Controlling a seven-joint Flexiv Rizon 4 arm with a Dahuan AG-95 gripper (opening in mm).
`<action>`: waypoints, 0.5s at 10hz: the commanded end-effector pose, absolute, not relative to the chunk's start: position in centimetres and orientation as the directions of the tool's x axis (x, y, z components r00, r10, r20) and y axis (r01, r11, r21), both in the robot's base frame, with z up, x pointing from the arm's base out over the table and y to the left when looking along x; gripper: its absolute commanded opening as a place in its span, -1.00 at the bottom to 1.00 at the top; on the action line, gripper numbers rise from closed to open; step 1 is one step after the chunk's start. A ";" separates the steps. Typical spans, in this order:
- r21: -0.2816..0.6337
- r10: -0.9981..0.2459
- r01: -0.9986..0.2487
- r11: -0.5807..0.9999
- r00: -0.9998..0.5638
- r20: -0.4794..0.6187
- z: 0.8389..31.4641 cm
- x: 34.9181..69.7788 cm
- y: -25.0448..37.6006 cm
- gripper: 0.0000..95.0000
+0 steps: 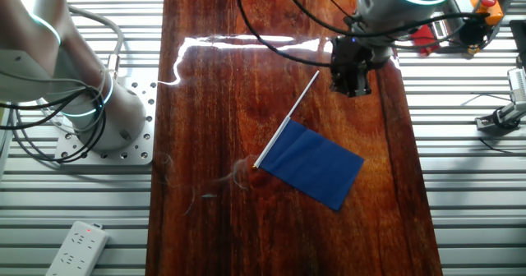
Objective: Wave the flag
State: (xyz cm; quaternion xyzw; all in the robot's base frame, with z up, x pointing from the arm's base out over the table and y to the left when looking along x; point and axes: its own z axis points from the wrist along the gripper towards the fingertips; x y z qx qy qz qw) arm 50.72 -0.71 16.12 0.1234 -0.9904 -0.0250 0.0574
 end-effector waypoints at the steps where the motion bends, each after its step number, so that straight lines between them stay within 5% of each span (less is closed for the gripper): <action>1: 0.071 -0.260 -0.254 0.965 -0.959 0.108 15.7 51.0 -0.9 -1.00; 5: 0.086 -0.308 -0.300 0.950 -0.944 0.115 14.4 52.5 -1.7 -1.00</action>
